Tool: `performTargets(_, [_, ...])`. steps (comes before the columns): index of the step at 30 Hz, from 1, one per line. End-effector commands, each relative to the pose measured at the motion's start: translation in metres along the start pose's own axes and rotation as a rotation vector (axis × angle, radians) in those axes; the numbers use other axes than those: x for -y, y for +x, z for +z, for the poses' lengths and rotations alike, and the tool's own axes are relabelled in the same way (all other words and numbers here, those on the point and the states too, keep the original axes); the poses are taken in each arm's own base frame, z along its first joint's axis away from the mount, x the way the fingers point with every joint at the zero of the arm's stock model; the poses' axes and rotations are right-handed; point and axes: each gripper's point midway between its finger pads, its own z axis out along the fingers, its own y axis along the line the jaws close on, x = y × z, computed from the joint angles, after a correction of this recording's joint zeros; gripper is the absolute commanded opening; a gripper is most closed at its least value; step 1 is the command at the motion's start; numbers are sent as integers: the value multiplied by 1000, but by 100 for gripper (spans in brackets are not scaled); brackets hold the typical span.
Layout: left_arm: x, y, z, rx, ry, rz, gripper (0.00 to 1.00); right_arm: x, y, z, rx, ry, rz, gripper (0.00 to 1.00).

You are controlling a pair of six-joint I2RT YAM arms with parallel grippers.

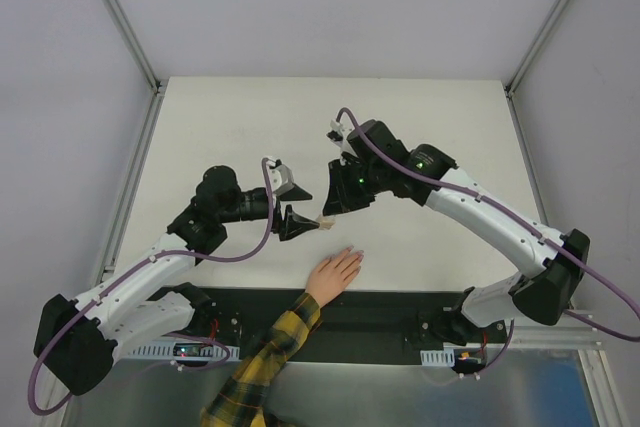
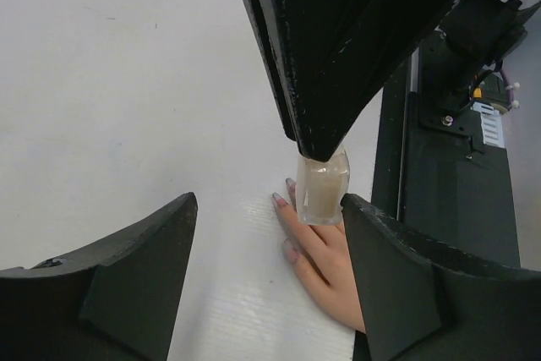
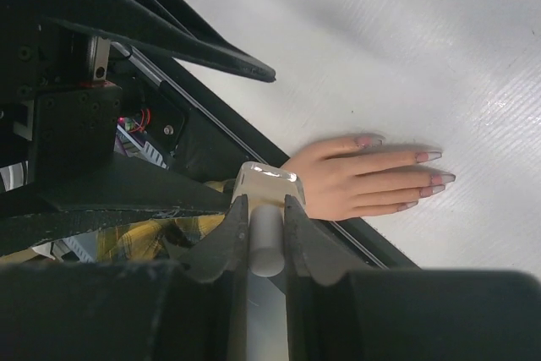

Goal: Paint the nails

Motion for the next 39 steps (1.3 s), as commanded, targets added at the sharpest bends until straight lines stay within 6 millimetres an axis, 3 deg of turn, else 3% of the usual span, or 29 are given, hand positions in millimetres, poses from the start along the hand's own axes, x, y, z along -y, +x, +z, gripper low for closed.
performTargets(1, [14,-8,3,31,78,85,67,-35,-19,-11,72,-105,7,1])
performTargets(11, [19,-5,5,13,98,88,64,-37,-24,-10,99,-93,11,1])
performTargets(15, [17,-5,6,6,88,90,58,-40,-26,-12,110,-96,11,1])
performTargets(21, [20,-5,7,-12,99,83,44,-42,-26,-9,103,-98,22,1])
performTargets(25, [20,-8,7,-11,98,91,29,-44,-27,-7,103,-101,25,1])
performTargets(31, [19,-13,6,-2,85,88,25,-46,-27,-3,94,-102,24,1])
performTargets(35, [19,-17,6,7,81,85,17,-47,-27,0,91,-98,21,1])
performTargets(38, [19,-22,6,22,76,86,7,-48,-28,1,91,-91,22,1])
performTargets(39, [18,-23,6,24,70,87,0,-48,-28,1,91,-91,22,4])
